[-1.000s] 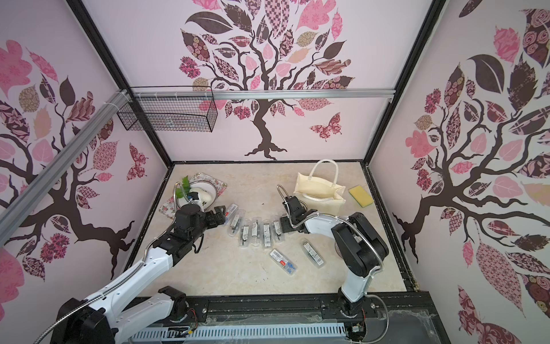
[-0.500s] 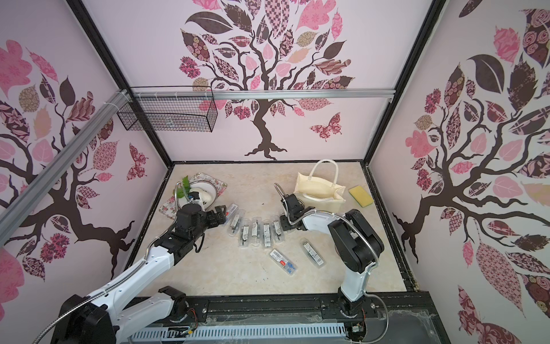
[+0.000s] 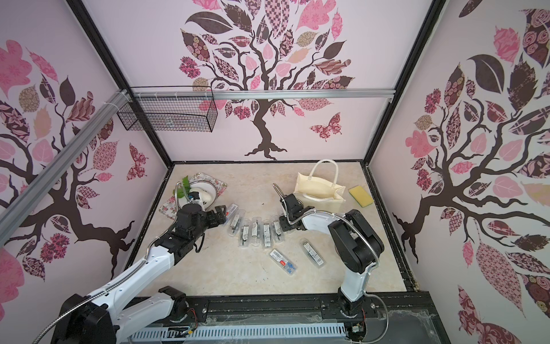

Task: Put the compass set into the canvas bag
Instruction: Pick up the compass set at the center of the board.

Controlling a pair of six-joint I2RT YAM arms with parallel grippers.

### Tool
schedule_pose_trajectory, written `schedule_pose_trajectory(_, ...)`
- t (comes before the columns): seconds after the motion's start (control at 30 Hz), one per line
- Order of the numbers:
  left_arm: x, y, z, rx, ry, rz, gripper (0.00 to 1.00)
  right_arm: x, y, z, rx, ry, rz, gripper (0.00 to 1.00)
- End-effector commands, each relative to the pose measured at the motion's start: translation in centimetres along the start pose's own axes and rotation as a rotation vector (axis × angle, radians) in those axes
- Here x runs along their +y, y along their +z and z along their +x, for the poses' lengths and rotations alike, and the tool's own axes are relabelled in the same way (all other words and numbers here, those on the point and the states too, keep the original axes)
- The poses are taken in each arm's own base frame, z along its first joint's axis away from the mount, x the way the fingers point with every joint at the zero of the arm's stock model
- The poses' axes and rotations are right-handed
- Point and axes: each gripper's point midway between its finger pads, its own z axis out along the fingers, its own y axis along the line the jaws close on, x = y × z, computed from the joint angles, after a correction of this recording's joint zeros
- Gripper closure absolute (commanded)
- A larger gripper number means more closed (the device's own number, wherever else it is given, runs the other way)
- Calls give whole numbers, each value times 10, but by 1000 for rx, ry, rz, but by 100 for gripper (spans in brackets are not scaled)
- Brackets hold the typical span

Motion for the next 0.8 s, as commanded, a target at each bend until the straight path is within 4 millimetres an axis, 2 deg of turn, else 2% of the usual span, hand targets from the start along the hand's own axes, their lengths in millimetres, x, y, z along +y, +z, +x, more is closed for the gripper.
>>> schedule_pose_trajectory(0.0, 0, 1, -2, -15, -6, -4, 3, 15, -28, -34, -94, -33, -40, 59)
schedule_pose_trajectory(0.17, 0, 1, -2, -16, -4, -3, 3, 28, -46, -50, -156, -52, -67, 59)
schedule_pose_trajectory(0.5, 0, 0, -2, -16, -6, -3, 3, 38, -88, -82, -278, -69, -99, 60)
schedule_pose_trajectory(0.77, 1, 0, -1, -14, -6, -5, 3, 61, -128, -102, -391, -94, -175, 60)
